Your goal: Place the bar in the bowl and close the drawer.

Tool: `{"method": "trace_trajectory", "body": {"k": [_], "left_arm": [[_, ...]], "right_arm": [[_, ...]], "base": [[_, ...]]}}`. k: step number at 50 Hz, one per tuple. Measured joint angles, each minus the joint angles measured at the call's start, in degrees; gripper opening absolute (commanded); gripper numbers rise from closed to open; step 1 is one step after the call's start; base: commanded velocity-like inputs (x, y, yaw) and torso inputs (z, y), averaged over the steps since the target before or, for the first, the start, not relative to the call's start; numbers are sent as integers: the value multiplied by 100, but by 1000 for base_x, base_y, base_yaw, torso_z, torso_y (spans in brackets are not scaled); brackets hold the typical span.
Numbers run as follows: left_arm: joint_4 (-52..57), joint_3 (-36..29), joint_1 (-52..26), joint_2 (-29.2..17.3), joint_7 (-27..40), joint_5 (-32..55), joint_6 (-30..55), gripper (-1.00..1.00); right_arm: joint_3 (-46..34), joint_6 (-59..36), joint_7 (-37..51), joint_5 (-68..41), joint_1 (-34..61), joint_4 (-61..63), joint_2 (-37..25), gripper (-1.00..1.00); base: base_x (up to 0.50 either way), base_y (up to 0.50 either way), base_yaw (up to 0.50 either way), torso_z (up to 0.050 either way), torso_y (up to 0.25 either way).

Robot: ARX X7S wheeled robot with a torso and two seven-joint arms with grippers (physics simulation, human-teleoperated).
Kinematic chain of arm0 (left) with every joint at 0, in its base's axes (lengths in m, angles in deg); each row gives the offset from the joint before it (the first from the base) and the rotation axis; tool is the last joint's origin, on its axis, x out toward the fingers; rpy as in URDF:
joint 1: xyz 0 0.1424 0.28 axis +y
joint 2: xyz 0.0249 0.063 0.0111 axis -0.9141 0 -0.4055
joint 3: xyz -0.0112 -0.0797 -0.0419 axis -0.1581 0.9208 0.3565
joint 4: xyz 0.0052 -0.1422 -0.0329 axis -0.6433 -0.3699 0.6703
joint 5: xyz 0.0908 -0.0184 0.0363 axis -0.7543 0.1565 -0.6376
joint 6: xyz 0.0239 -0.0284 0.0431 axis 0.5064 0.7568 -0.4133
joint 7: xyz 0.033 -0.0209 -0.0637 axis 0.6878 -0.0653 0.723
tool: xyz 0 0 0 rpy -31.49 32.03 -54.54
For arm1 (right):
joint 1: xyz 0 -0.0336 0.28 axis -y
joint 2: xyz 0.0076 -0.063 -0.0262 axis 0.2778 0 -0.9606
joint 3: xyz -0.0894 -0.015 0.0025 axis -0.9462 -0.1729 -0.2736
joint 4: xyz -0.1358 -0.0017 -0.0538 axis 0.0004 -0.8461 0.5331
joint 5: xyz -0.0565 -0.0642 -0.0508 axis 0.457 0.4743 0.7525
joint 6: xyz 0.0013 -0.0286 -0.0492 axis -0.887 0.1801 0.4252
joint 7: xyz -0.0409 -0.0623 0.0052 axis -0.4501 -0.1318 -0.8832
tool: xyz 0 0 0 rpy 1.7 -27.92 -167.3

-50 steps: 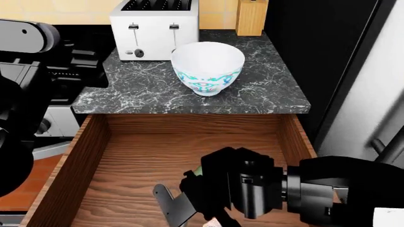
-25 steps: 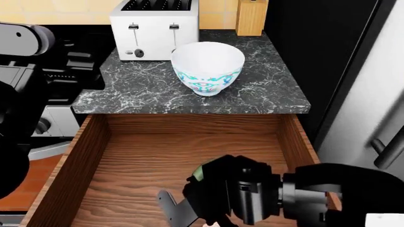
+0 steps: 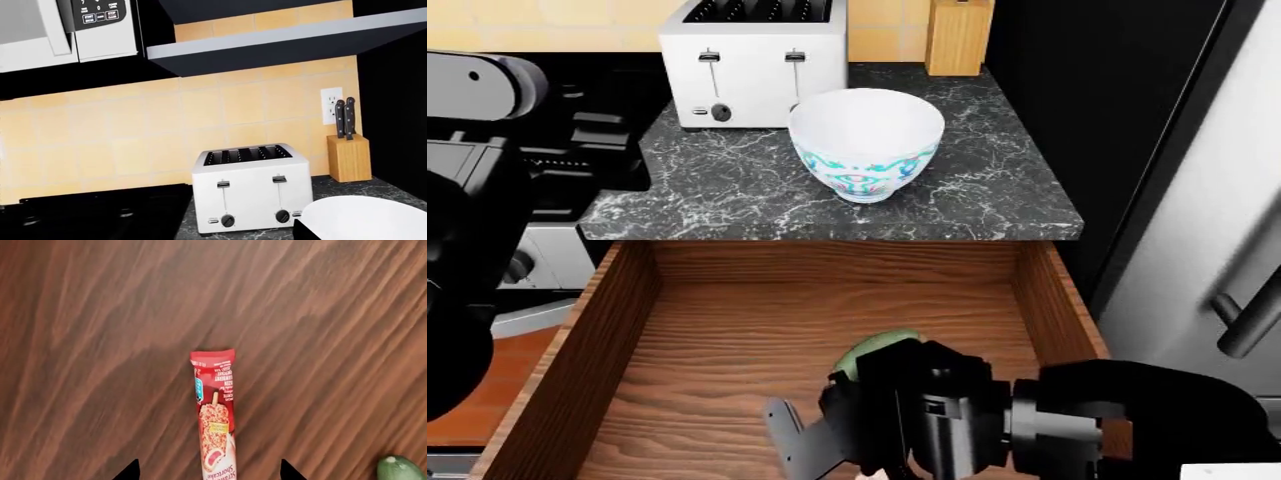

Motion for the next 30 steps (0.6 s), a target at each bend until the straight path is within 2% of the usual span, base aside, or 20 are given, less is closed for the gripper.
{"method": "trace_trajectory", "body": {"k": [30], "left_arm": [[57, 112, 76, -85, 93, 143, 5, 100]], "right_arm": [[7, 209, 154, 29, -350, -517, 154, 100]], "base": [[0, 0, 0, 0, 0]]}}
